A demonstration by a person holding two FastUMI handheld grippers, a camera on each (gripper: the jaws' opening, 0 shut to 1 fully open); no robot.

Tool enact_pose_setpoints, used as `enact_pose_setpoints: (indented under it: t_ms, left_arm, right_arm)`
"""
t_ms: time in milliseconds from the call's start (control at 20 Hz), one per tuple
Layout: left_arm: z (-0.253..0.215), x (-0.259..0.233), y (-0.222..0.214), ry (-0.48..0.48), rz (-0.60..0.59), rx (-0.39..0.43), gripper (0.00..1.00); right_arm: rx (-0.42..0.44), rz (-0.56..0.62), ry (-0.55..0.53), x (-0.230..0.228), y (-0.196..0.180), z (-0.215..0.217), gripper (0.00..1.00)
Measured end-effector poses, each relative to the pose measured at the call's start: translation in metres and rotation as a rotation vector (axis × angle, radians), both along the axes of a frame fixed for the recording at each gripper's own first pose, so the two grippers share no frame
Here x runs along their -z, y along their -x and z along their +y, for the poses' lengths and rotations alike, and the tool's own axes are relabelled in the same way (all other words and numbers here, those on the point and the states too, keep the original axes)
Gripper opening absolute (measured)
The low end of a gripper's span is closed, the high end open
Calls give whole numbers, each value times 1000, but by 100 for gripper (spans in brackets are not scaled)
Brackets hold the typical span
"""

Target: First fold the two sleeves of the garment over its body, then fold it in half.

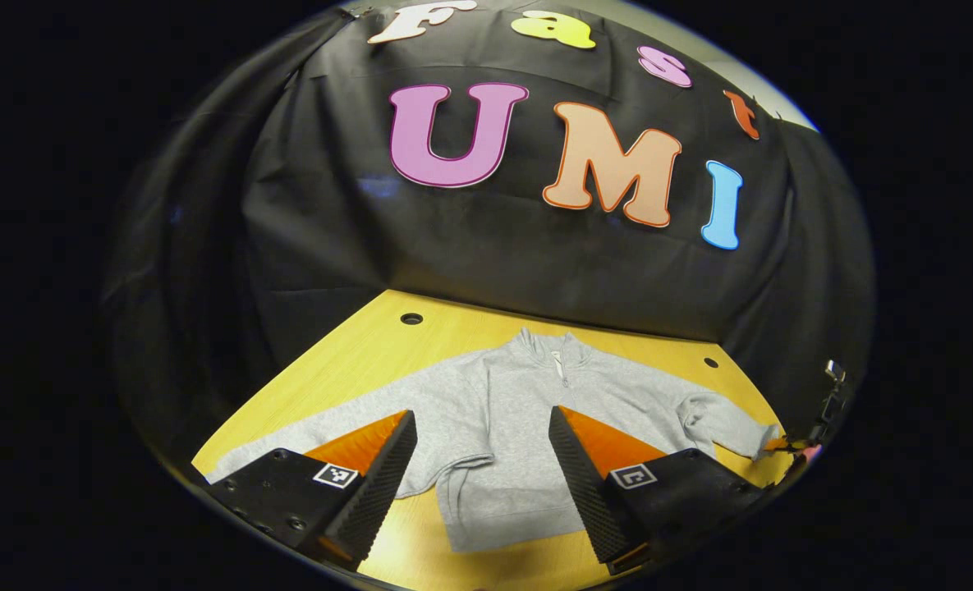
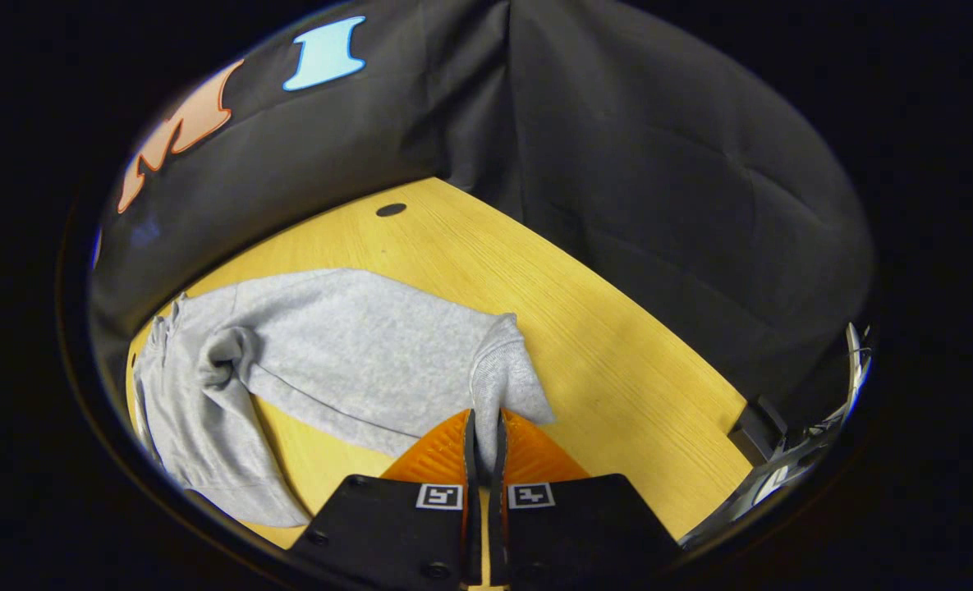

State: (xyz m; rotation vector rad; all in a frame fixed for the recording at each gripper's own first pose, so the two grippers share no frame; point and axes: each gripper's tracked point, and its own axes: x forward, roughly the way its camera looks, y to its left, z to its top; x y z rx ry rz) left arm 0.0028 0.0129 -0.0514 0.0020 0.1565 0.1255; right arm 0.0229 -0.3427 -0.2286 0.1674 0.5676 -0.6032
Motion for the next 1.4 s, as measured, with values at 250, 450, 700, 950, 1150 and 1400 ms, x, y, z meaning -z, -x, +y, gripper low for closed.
enact_pose_setpoints:
  t_ms: [250, 450, 700, 950, 1150, 1400]
  left_arm:
    - [11, 4, 4, 17, 6, -10, 95]
    - [23, 7, 9, 19, 13, -27, 95]
    - [40, 7, 16, 28, 14, -55, 95]
    - [54, 7, 23, 33, 11, -81, 95]
    - [64, 6, 29, 38, 4, -108, 95]
    - [81, 12, 43, 53, 8, -157, 95]
  right_arm:
    - [-93, -83, 7, -47, -34, 47, 6]
    - [-209, -158, 8, -86, -67, 107, 6]
    - [-364, -230, 5, -129, -104, 190, 6]
    - [-502, -308, -49, -161, -130, 266, 5]
    - [-632, -369, -133, -183, -143, 333, 6]
    - [-841, -410, -235, -189, -151, 428, 5]
